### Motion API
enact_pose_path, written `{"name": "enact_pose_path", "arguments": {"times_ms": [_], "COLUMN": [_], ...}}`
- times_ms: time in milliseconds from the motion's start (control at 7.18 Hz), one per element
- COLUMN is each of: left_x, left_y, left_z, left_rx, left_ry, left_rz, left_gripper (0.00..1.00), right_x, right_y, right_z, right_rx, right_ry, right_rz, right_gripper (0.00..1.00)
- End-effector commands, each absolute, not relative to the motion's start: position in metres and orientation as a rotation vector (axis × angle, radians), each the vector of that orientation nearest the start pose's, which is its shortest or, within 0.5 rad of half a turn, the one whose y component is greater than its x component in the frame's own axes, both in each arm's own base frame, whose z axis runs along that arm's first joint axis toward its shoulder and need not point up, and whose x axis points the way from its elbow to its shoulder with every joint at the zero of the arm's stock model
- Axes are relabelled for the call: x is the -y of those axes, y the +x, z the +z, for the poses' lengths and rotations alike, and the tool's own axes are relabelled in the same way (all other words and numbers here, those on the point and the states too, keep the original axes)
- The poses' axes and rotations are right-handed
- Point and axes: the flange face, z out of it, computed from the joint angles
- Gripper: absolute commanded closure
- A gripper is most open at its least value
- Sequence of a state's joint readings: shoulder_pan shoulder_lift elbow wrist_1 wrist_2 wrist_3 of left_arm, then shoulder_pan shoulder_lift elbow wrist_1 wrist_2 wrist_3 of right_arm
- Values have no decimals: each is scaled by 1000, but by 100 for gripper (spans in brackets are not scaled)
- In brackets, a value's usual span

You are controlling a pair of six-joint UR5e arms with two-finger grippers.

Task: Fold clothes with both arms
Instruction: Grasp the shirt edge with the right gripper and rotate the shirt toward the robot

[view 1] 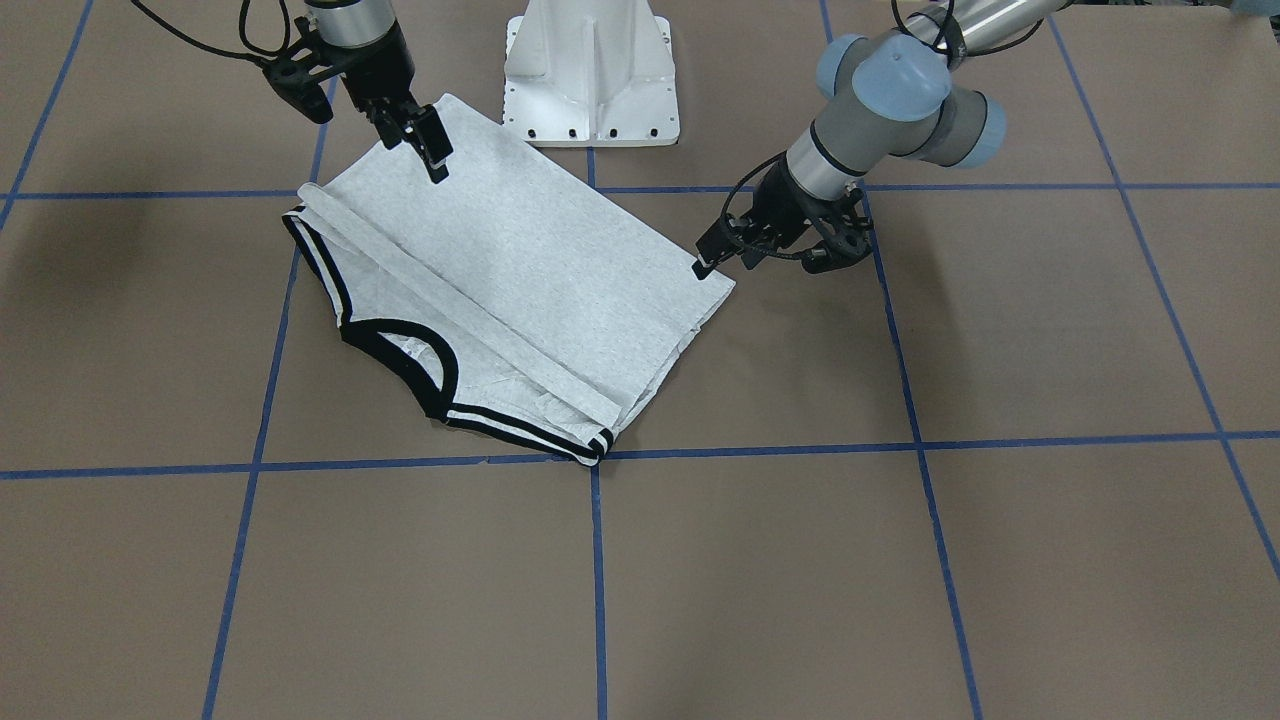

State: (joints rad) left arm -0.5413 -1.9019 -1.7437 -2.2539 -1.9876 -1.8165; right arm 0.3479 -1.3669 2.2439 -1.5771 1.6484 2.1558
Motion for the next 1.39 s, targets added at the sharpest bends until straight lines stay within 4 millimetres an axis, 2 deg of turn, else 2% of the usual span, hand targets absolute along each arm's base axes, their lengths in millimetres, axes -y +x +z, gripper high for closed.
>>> {"name": "enact_pose_path", "arguments": {"times_ms": [0,139,279,418,696,836,1253], "left_x": [390,388,378,378,376,375,381], "left_y": [492,499,515,516,508,502,497], "left_z": [334,340,346,344,336,327,327], "left_rx": [-1158,-1143,-1114,-1108,-1124,-1142,-1144], "left_ry": [-241,-246,-189,-173,-166,-161,-149], "left_rz": [-491,-495,-521,-532,-523,-516,-529], "left_gripper": [22,24,24,37,100,100,100], "right_x": [312,312,313,314,315,314,317], "right_y": [-406,-408,-410,-412,-414,-415,-420], "right_z": [259,261,260,260,256,256,261], "right_rx": [902,897,897,896,904,904,890], "right_ry": [-97,-94,-92,-92,-93,-94,-91], "right_rz": [881,871,871,871,870,870,872], "right_gripper": [0,0,0,0,0,0,0]}}
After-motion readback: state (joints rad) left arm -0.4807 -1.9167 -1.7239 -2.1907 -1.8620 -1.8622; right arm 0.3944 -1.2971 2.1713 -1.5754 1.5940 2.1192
